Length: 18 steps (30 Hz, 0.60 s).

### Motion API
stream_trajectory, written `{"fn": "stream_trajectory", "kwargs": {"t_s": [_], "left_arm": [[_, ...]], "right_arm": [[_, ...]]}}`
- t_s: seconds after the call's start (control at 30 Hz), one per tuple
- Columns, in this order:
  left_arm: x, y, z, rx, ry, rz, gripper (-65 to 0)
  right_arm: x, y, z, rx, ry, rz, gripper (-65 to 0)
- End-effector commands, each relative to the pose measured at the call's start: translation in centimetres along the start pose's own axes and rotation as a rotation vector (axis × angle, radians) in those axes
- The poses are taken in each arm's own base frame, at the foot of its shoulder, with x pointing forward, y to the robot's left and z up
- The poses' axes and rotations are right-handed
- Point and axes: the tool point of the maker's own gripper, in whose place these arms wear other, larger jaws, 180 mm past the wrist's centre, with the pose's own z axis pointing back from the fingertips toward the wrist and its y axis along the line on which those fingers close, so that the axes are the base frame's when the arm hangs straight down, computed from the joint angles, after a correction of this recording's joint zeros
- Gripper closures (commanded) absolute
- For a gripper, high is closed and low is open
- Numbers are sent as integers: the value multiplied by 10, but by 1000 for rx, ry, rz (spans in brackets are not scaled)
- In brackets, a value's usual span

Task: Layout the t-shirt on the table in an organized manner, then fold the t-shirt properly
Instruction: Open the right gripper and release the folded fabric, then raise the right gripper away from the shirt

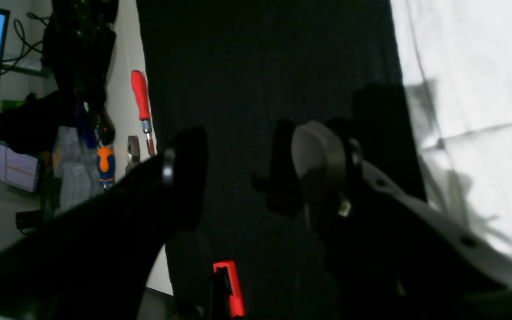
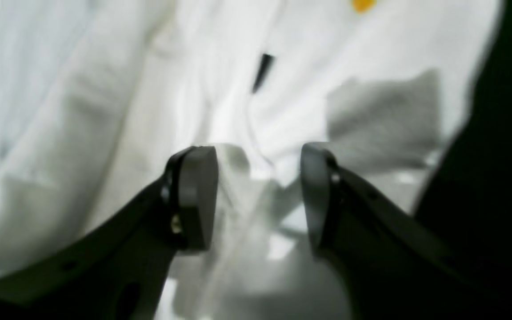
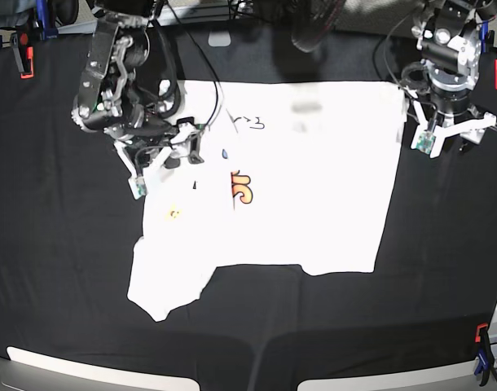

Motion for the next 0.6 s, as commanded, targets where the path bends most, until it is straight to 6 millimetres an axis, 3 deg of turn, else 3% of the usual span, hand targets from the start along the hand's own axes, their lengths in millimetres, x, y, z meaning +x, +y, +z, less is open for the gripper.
{"fn": "stream_trajectory", "kwargs": {"t_s": [0.0, 0.2, 0.3, 0.4, 0.57], "left_arm": [[9, 13, 1, 44, -34, 5, -318], [9, 13, 1, 44, -34, 5, -318], [9, 13, 1, 44, -34, 5, -318], [9, 13, 1, 44, -34, 5, -318], [9, 13, 1, 44, -34, 5, -318]], "right_arm": [[14, 8, 1, 36, -46, 15, -297], [17, 11, 1, 57, -48, 9, -264], [16, 11, 1, 57, -42, 9, -173], [14, 10, 1, 51, -31, 11, -10], [9, -3, 5, -24, 15, 67, 0]]}}
